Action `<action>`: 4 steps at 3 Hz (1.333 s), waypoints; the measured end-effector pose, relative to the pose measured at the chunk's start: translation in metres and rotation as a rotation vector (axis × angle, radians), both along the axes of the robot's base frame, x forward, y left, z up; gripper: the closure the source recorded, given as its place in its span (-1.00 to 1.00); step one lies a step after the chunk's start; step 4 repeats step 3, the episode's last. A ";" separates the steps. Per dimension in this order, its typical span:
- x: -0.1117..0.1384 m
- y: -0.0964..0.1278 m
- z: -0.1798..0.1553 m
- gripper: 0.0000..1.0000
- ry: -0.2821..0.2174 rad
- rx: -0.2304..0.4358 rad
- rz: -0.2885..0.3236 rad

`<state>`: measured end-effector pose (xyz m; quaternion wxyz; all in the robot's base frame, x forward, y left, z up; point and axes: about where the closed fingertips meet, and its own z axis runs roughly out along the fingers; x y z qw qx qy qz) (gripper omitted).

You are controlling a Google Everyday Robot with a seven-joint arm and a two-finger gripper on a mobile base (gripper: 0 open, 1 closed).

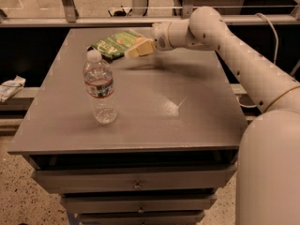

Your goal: Move orange near green jalapeno chip bag

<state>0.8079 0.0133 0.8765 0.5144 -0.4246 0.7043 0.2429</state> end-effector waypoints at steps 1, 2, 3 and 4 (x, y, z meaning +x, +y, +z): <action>-0.008 -0.038 0.014 -1.00 -0.024 0.048 -0.031; -0.029 -0.099 0.036 -1.00 -0.074 0.128 -0.043; -0.048 -0.135 0.053 -1.00 -0.116 0.182 -0.017; -0.048 -0.135 0.053 -1.00 -0.116 0.182 -0.017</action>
Offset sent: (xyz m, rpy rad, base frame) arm -0.0465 -0.1568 0.0557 0.1788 -0.1189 -0.0688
